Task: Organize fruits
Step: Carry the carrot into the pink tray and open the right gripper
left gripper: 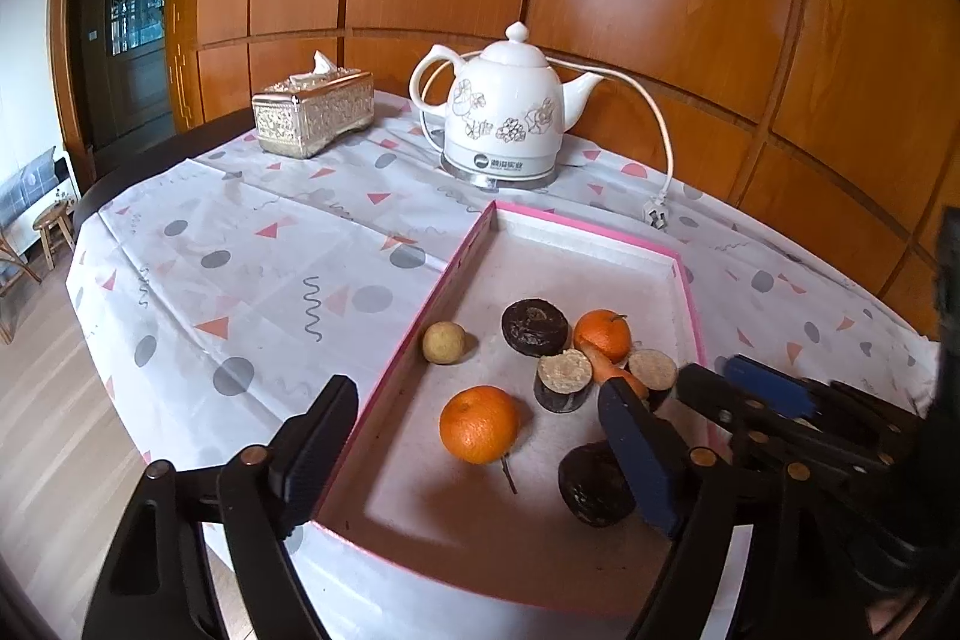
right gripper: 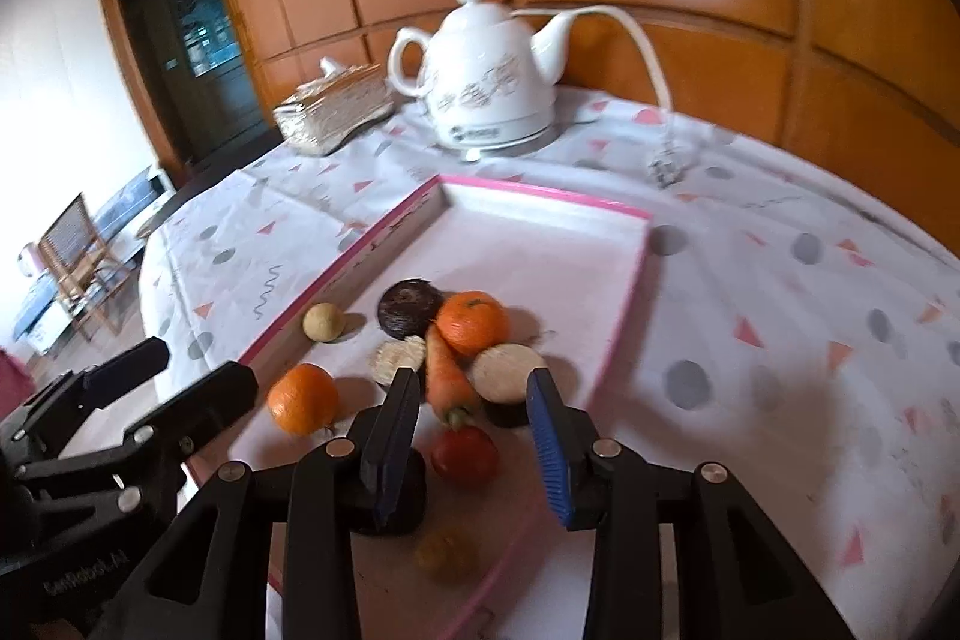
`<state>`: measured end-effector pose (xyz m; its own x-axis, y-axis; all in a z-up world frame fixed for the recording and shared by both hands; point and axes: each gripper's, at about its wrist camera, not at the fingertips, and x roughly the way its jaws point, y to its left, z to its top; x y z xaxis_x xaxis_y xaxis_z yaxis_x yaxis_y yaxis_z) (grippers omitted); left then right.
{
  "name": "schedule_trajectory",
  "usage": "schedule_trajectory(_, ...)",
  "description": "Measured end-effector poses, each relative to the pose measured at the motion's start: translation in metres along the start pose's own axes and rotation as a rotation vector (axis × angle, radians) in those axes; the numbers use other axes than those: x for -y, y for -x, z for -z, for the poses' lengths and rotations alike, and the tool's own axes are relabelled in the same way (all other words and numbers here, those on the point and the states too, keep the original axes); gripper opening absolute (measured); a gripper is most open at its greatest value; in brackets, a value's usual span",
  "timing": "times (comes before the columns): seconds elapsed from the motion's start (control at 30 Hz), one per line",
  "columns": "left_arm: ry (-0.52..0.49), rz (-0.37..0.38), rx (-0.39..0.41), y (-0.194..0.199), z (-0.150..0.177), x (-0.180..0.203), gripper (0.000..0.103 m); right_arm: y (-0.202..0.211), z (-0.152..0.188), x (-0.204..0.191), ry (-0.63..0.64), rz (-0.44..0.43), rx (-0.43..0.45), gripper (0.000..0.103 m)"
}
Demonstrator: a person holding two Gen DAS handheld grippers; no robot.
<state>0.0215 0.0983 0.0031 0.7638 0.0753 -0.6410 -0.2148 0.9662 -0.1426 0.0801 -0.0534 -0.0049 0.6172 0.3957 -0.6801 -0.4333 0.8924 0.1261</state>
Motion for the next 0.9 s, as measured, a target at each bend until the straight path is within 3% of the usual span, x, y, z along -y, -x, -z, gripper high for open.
schedule_trajectory(0.3, -0.032, 0.011, 0.036, 0.021, 0.011, 0.013, 0.096, 0.032, 0.028, 0.006, -0.071, 0.172, 0.05, 0.038)
schedule_trajectory(0.47, -0.043, 0.015, 0.041, 0.029, 0.015, 0.018, 0.103, 0.037, 0.035, 0.006, -0.076, 0.196, 0.047, 0.038)
schedule_trajectory(0.9, -0.045, -0.04, 0.049, 0.035, 0.017, 0.016, 0.103, 0.039, 0.042, 0.002, -0.065, 0.193, 0.033, 0.038)
